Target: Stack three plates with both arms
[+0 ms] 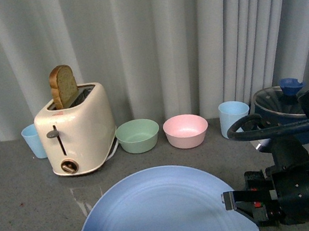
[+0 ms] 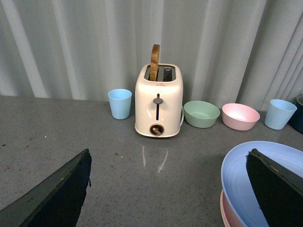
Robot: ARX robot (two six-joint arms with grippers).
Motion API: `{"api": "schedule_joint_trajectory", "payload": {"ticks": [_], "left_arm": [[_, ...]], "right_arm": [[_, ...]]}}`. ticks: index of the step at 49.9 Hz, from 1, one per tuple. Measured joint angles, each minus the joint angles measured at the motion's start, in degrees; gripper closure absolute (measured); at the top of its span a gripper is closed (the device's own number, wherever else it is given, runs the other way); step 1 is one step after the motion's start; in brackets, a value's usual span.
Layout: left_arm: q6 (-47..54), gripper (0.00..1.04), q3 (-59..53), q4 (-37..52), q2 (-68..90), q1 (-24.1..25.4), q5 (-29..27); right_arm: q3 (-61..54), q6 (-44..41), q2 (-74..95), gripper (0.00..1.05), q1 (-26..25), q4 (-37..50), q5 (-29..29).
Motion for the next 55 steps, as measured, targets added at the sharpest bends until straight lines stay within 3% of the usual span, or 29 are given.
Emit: {"api": "schedule_joint_trajectory", "payload": {"ticks": [7,37,46,55], "left_arm": [[0.0,0.07,0.0,0.0,0.0,0.0,0.0],[0.0,0.07,0.0,0.0,0.0,0.0,0.0],[0.0,0.07,0.0,0.0,0.0,0.0,0.0],[0.0,0.07,0.0,0.0,0.0,0.0,0.0]], "right_arm": [[0.1,0.4,1.1,1.02,0.2,-0.3,0.5],[-2.9,5.2,-11.5,0.05,-1.8,-1.1,1.3],[-6.5,0.2,-18.1,0.07,-3.3,-0.2,11.3],[-7.1,-2.6,-18.4,0.08,-3.3,1.3,13.3]]}}
